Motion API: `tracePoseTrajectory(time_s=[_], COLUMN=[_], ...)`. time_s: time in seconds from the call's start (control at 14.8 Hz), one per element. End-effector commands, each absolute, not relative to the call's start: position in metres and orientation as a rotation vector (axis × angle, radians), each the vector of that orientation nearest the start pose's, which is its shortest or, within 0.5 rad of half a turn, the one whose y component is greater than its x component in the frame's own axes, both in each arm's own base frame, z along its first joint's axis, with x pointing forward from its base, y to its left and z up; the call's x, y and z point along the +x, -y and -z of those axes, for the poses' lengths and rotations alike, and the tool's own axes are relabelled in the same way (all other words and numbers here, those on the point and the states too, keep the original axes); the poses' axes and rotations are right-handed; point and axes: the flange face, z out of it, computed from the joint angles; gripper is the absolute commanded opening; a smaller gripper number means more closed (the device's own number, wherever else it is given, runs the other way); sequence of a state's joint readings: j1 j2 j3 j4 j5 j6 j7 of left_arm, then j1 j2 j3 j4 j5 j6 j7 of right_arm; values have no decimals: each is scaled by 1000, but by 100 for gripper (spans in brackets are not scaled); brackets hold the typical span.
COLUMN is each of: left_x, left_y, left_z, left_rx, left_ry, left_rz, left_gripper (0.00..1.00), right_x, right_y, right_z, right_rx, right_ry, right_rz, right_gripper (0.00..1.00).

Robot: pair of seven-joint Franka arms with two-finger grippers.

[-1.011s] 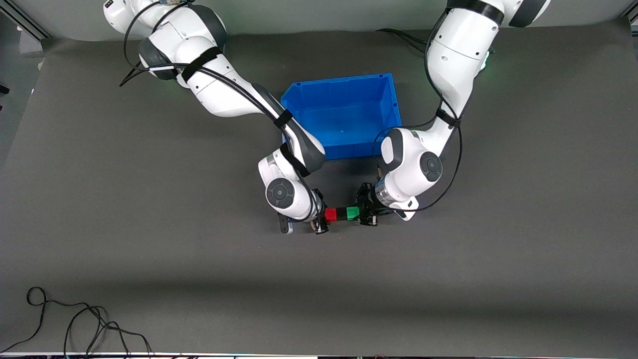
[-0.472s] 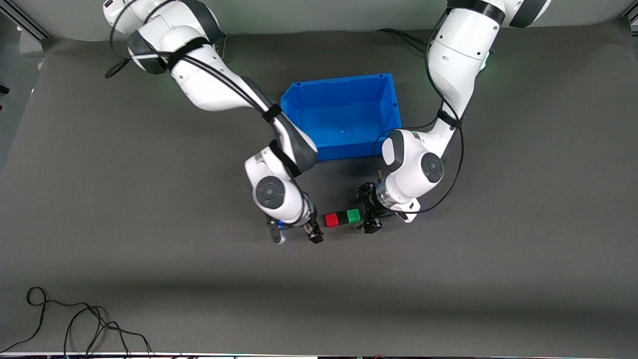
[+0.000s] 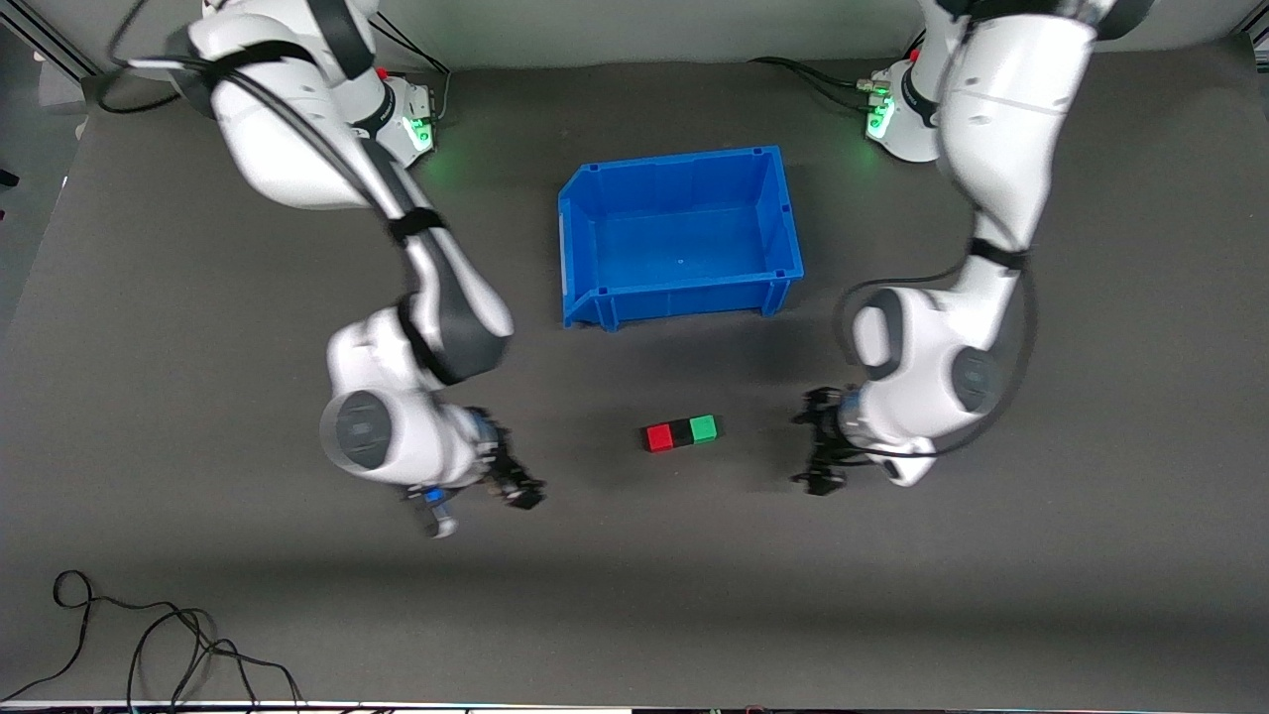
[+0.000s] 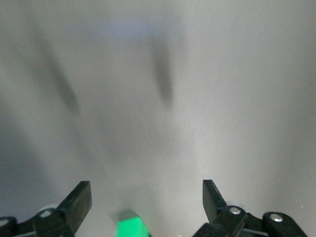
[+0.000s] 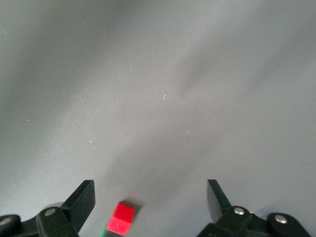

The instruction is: Attach green and red cubes to black cube

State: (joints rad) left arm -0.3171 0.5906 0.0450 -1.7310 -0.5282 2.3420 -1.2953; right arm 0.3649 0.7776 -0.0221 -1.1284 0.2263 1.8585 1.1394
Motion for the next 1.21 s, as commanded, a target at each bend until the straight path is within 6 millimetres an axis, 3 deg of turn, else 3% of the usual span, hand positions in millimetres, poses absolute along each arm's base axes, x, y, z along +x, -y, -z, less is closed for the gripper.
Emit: tracePoseTrajectory(time_s=[0.0,0.2,0.47,0.67,0.88,1.01,1.15], left_x=[642,635,625,623,613,608,602], left_y=[130,71,24,23,51,50,46], left_z=[-292,-338,-418,-463,-503,-522,-539], left_rx=[-2771,-2840,-3016,-3112,-3111,-3127,-3143], left_ry=[1833,1553,1212,870,329,150,-16], left_rz=[-413,-386,-423,-447,-266,-213,-168], left_gripper=[100,100,100,100,100,100,100], right_x=[685,672,657,662,661,652,647], right_y=[-245,-229,-207,-177,-159,-150,-123], right_z=[-395,-444,-493,-516,-527,-534,-549], right_rx=[-2846,-3006,-3179,-3208,-3223,-3220,-3208], right_ry=[-1024,-798,-413,-161,-193,-133,-40], right_rz=[-230,-61,-11,20,-27,-89,-103], right_gripper=[100,100,100,100,100,100,100])
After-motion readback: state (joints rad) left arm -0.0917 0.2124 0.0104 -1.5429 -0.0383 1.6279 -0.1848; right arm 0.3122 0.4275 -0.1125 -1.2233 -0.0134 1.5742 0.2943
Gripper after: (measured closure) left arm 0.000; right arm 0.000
